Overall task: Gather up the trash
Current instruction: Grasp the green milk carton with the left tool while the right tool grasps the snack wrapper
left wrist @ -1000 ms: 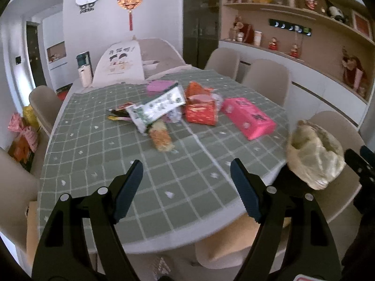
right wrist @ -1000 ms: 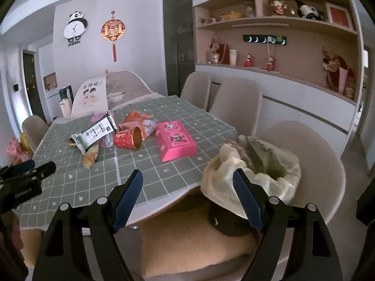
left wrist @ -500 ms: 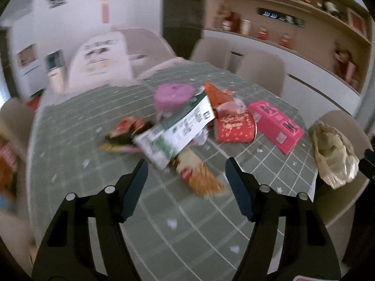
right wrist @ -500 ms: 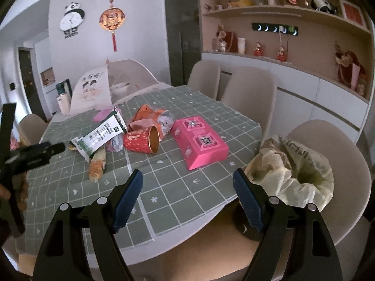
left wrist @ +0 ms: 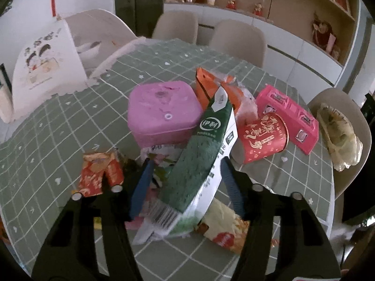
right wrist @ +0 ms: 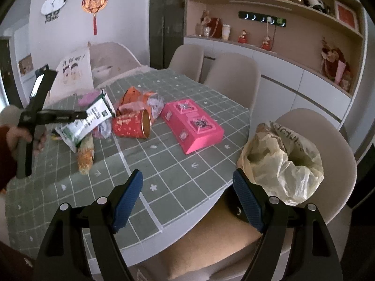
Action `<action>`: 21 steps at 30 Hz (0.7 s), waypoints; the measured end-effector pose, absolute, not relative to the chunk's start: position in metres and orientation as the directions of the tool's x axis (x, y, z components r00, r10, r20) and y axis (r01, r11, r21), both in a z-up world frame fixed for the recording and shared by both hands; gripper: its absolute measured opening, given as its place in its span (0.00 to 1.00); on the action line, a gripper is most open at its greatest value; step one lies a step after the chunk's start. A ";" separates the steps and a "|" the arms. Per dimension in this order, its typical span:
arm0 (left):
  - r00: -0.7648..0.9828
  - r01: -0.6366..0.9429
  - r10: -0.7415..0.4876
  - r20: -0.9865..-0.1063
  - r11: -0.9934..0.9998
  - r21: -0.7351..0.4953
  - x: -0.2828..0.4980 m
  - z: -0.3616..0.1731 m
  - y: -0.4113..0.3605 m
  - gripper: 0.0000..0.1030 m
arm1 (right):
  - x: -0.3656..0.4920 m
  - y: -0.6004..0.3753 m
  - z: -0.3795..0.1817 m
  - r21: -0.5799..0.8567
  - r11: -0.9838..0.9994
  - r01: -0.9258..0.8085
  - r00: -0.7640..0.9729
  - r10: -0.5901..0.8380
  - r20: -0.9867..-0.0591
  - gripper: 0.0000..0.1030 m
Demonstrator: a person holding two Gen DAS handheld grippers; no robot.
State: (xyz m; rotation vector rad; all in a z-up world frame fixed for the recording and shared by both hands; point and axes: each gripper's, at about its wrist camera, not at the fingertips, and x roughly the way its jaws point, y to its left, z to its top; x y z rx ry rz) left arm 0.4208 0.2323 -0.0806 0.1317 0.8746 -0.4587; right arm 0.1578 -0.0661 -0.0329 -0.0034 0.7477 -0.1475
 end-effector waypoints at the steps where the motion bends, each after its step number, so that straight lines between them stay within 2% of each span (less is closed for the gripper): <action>1: 0.539 0.445 -0.338 -0.772 0.892 -0.080 0.424 -0.083 0.230 0.48 | 0.161 -0.067 -0.034 -0.057 0.989 0.135 0.720 -0.137 -0.681 0.73; 2: 0.522 0.453 -0.340 -0.782 0.888 -0.083 0.426 -0.087 0.229 0.40 | 0.166 -0.067 -0.036 -0.050 0.990 0.134 0.714 -0.131 -0.687 0.73; 4: 0.508 0.461 -0.349 -0.788 0.883 -0.093 0.425 -0.089 0.227 0.37 | 0.176 -0.066 -0.039 -0.037 0.992 0.119 0.707 -0.111 -0.699 0.73; 8: 0.494 0.397 -0.427 -0.757 0.886 -0.241 0.405 -0.079 0.246 0.29 | 0.195 -0.055 -0.046 -0.048 0.999 0.003 0.711 -0.036 -0.702 0.73; 15: 0.593 0.177 -0.365 -0.717 0.929 -0.326 0.338 -0.052 0.280 0.28 | 0.249 -0.034 -0.055 -0.002 0.977 -0.211 0.691 0.148 -0.708 0.73; 21: 0.639 -0.080 -0.207 -0.741 0.940 -0.331 0.278 -0.057 0.311 0.28 | 0.284 0.010 -0.066 0.037 0.915 -0.402 0.616 0.300 -0.728 0.73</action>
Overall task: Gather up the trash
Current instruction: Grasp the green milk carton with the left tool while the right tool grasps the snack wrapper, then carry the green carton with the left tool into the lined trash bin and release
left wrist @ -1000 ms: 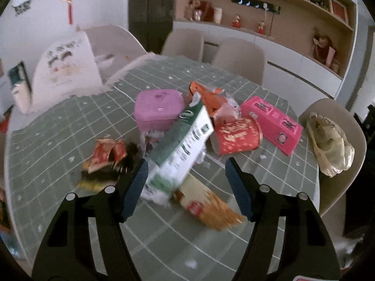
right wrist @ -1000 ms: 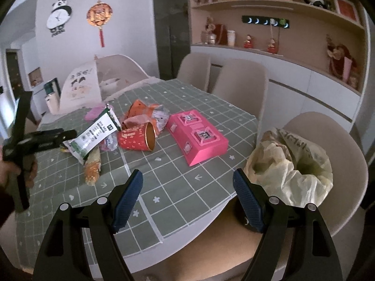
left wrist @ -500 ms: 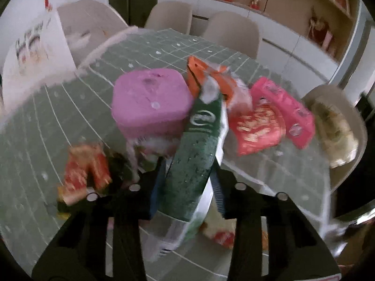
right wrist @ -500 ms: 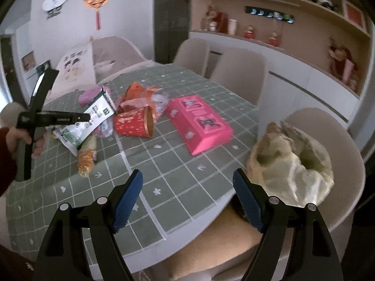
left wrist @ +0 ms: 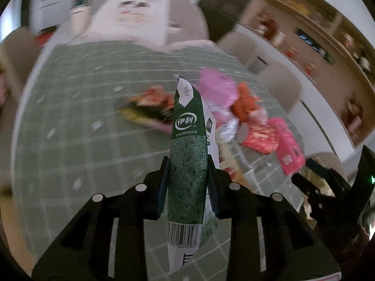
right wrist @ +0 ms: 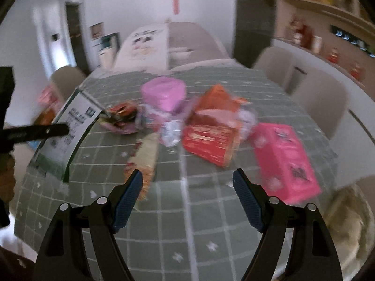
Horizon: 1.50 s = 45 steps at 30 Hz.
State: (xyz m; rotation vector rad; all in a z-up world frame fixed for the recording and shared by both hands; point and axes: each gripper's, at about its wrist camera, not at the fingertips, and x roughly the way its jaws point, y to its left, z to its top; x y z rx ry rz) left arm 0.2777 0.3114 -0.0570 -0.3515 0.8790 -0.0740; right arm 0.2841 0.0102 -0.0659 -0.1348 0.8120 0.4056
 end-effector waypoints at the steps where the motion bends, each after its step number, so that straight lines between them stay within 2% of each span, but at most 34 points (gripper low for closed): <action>1: 0.644 -0.118 -0.182 -0.743 0.936 -0.332 0.268 -0.058 0.314 0.28 | 0.290 0.020 -0.069 0.052 0.901 -0.430 0.596 0.327 -0.734 0.73; 7: 0.670 -0.239 -0.111 -0.734 0.904 -0.354 0.224 -0.060 0.328 0.28 | 0.322 0.075 -0.094 0.053 0.859 -0.508 0.524 0.358 -0.773 0.73; 15: 0.657 -0.291 -0.074 -0.750 0.893 -0.343 0.199 -0.065 0.335 0.28 | 0.367 0.104 -0.126 0.072 0.883 -0.464 0.444 0.302 -0.844 0.72; 19: 0.660 -0.274 -0.082 -0.746 0.899 -0.341 0.204 -0.063 0.339 0.28 | 0.370 0.114 -0.140 0.036 0.874 -0.485 0.409 0.263 -0.874 0.62; 20: 0.660 -0.268 -0.085 -0.747 0.901 -0.340 0.205 -0.062 0.339 0.28 | 0.371 0.114 -0.142 0.036 0.873 -0.487 0.398 0.259 -0.880 0.58; 21: 0.659 -0.259 -0.091 -0.747 0.905 -0.338 0.207 -0.062 0.338 0.28 | 0.371 0.114 -0.145 0.047 0.871 -0.489 0.380 0.262 -0.887 0.41; 23: 0.655 -0.243 -0.102 -0.749 0.910 -0.336 0.211 -0.063 0.337 0.28 | 0.369 0.112 -0.145 0.070 0.872 -0.484 0.361 0.272 -0.892 0.38; 25: 0.650 -0.223 -0.116 -0.751 0.915 -0.335 0.215 -0.064 0.336 0.28 | 0.361 0.104 -0.135 0.082 0.876 -0.475 0.386 0.292 -0.875 0.34; 34: 0.649 -0.068 -0.224 -0.727 0.935 -0.348 0.249 -0.056 0.312 0.28 | 0.320 0.046 -0.078 0.089 0.919 -0.384 0.538 0.301 -0.787 0.34; 39: 0.637 0.078 -0.313 -0.704 0.935 -0.346 0.275 -0.043 0.270 0.28 | 0.294 -0.003 -0.049 0.084 0.953 -0.290 0.630 0.256 -0.734 0.34; 45: 0.595 0.281 -0.427 -0.681 0.904 -0.322 0.303 -0.020 0.196 0.28 | 0.262 -0.075 -0.019 0.043 0.990 -0.137 0.723 0.130 -0.678 0.34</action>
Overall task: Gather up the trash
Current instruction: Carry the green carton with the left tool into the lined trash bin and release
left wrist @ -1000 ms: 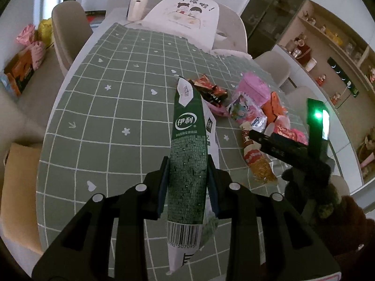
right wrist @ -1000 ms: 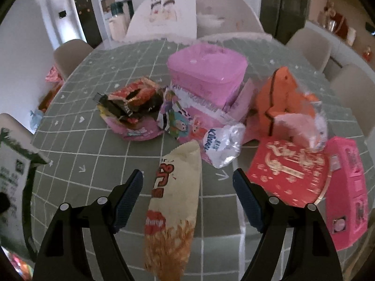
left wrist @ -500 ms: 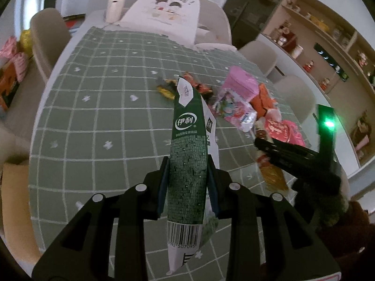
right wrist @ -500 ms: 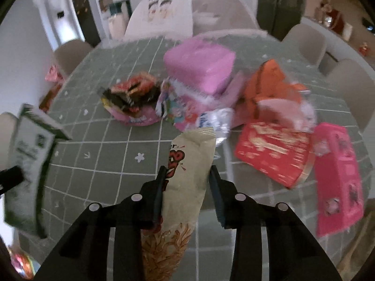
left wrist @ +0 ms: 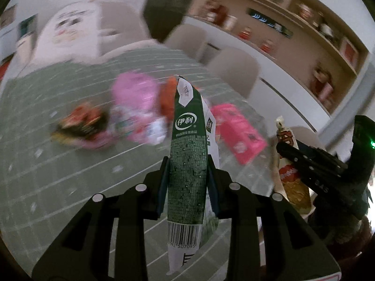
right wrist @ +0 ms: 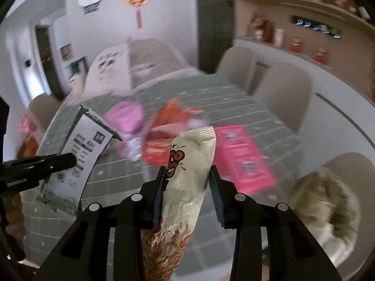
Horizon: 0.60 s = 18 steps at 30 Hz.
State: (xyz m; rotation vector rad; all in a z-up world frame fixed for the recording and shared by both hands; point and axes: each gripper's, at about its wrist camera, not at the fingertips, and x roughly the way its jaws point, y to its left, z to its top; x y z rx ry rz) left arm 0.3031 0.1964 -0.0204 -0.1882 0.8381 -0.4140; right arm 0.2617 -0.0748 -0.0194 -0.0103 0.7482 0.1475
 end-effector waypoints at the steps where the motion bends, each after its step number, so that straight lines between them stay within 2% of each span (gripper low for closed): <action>1: 0.590 0.313 -0.445 -0.673 0.895 -0.317 0.307 -0.016 0.183 0.28 | 0.257 -0.085 -0.017 0.040 0.993 -0.115 0.732 0.112 -0.672 0.34; 11: 0.526 0.529 -0.617 -0.586 0.776 -0.343 0.342 0.029 0.042 0.28 | 0.207 -0.207 0.012 -0.006 0.989 0.149 0.797 -0.124 -0.591 0.34; 18: 0.518 0.622 -0.682 -0.516 0.715 -0.321 0.342 0.035 -0.062 0.28 | 0.182 -0.286 0.014 -0.014 0.955 0.296 0.796 -0.255 -0.550 0.34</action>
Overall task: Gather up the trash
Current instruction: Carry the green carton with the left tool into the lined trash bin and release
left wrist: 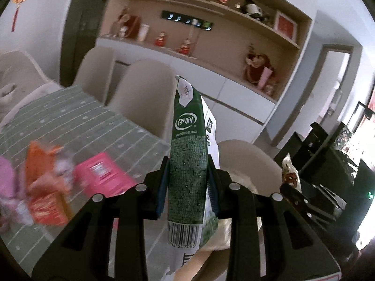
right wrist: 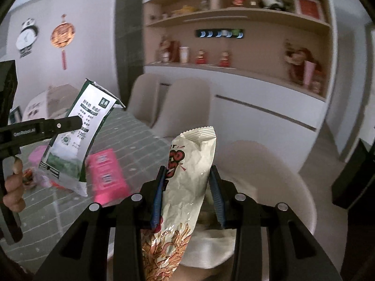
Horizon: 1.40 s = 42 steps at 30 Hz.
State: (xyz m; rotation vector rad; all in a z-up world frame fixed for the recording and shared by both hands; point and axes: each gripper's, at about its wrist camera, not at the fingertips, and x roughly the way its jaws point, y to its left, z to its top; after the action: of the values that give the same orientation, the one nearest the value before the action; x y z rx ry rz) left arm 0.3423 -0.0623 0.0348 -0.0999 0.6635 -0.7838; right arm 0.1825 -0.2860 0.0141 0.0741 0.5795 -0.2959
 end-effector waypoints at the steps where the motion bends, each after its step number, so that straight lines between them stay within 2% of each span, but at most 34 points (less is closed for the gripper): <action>1: 0.514 0.633 -0.688 -0.512 0.707 -0.313 0.341 0.031 -0.081 0.28 | 0.180 -0.298 0.013 -0.011 0.950 0.312 0.793 -0.267 -0.548 0.34; 12: 0.468 0.698 -0.698 -0.542 0.668 -0.258 0.342 -0.019 -0.206 0.28 | 0.161 -0.389 -0.002 0.021 0.914 0.405 0.771 -0.329 -0.545 0.34; 19: 0.465 0.698 -0.667 -0.583 0.681 -0.223 0.346 -0.051 -0.233 0.28 | 0.172 -0.419 -0.017 0.048 0.915 0.402 0.766 -0.307 -0.565 0.34; 25: 0.449 0.678 -0.647 -0.616 0.696 -0.237 0.346 -0.067 -0.237 0.28 | 0.186 -0.427 -0.026 0.065 0.927 0.369 0.775 -0.268 -0.573 0.34; 37: 0.347 0.670 -0.569 -0.746 0.707 -0.227 0.335 -0.101 -0.235 0.28 | 0.193 -0.426 -0.039 0.102 0.936 0.336 0.778 -0.215 -0.590 0.34; 42: 0.257 0.674 -0.591 -0.764 0.677 -0.297 0.331 -0.102 -0.228 0.38 | 0.193 -0.423 -0.039 0.119 0.936 0.333 0.781 -0.203 -0.591 0.34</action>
State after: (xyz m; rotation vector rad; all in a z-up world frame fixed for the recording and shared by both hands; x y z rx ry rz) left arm 0.3312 -0.2277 -0.1021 0.0959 0.9902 -0.8596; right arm 0.1928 -0.4228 -0.0395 0.2222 0.6106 -0.2918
